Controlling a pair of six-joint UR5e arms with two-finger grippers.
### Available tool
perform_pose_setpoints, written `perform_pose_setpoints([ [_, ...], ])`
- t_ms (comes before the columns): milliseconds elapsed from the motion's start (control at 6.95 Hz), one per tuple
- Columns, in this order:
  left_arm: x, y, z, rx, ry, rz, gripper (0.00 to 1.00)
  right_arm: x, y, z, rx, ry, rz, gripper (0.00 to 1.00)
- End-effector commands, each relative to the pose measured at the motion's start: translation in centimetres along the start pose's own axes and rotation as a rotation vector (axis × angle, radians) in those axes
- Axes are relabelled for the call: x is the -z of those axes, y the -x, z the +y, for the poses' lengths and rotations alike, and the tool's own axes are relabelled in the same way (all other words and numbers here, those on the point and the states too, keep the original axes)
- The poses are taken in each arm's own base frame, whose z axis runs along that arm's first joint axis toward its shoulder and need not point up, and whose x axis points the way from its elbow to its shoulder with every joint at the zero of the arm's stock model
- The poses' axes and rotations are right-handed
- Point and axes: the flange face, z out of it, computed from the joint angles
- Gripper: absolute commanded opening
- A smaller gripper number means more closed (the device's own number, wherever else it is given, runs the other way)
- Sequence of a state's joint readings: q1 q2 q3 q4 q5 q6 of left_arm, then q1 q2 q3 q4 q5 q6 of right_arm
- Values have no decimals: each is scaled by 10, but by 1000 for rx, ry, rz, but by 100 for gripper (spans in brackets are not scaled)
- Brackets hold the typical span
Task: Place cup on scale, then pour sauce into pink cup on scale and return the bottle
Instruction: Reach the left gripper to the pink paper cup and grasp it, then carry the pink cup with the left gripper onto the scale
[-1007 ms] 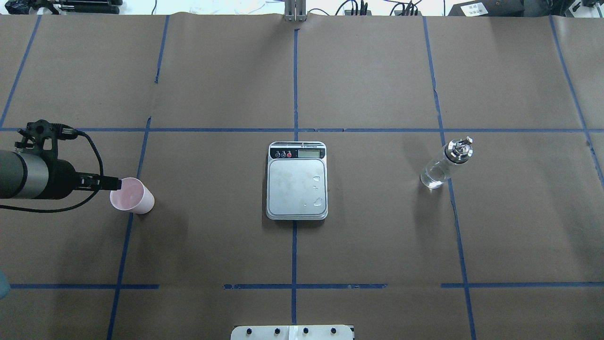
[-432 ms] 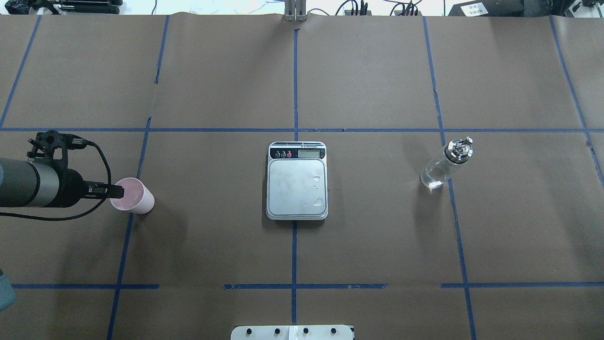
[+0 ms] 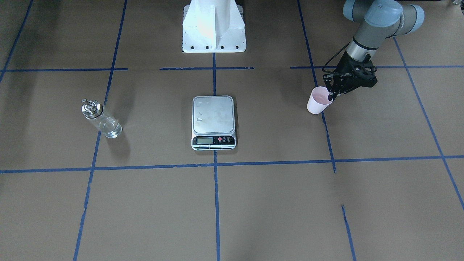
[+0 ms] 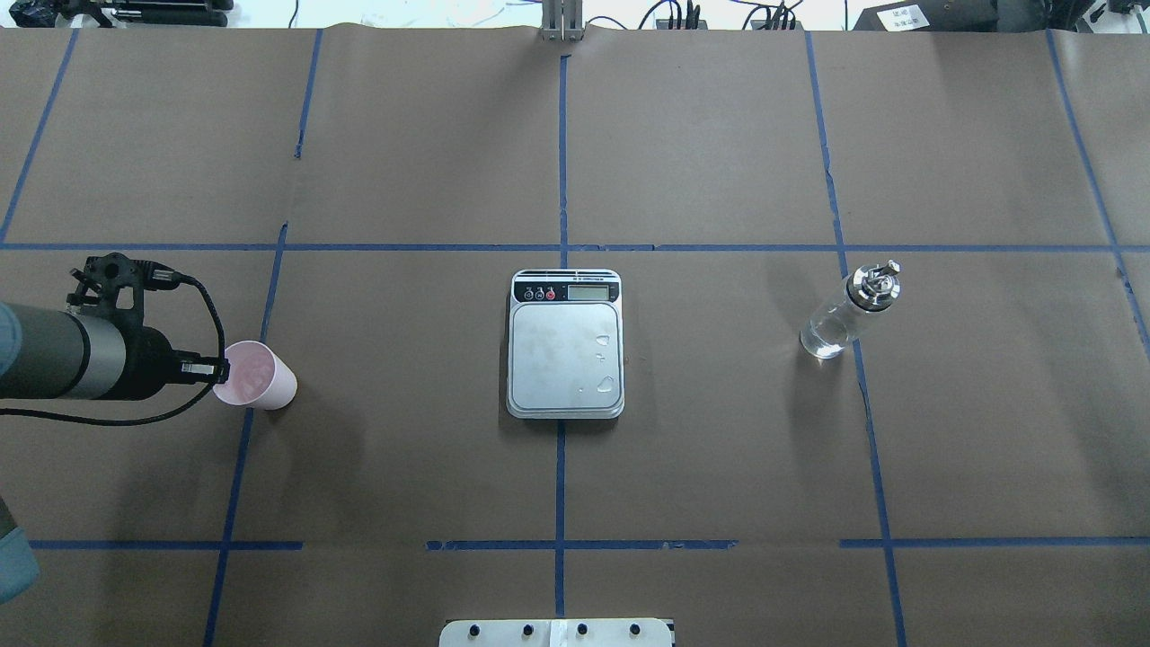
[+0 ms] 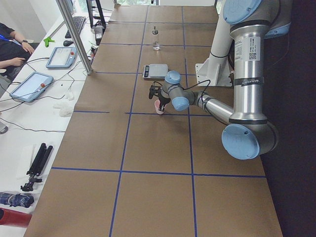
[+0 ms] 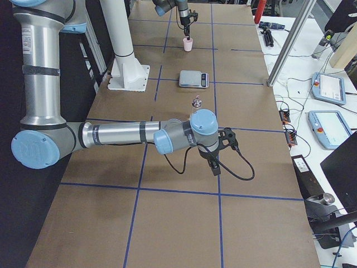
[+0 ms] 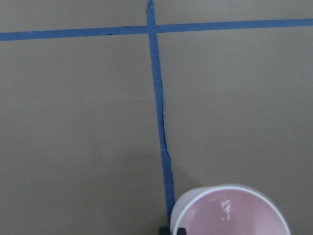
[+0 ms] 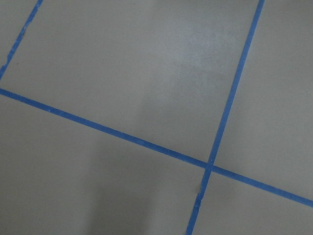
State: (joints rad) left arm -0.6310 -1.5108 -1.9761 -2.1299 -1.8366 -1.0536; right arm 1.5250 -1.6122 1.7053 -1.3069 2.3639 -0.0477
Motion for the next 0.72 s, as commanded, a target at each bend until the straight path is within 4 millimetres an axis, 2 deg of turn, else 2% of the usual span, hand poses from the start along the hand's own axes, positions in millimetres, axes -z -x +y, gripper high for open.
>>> perform_pose_setpoints([
  [0, 25, -56, -24, -47, 24, -29, 0, 1, 1, -1, 3, -2, 0, 100],
  [288, 59, -187, -82, -30, 45, -49, 0, 2, 2, -1, 4, -3, 0, 100],
  [432, 60, -234, -92, -9, 54, -22, 0, 2, 2, -1, 1, -2, 0, 100],
  [576, 43, -275, -108, 69, 63, -17, 0, 2, 1, 0, 2, -3, 1, 100],
])
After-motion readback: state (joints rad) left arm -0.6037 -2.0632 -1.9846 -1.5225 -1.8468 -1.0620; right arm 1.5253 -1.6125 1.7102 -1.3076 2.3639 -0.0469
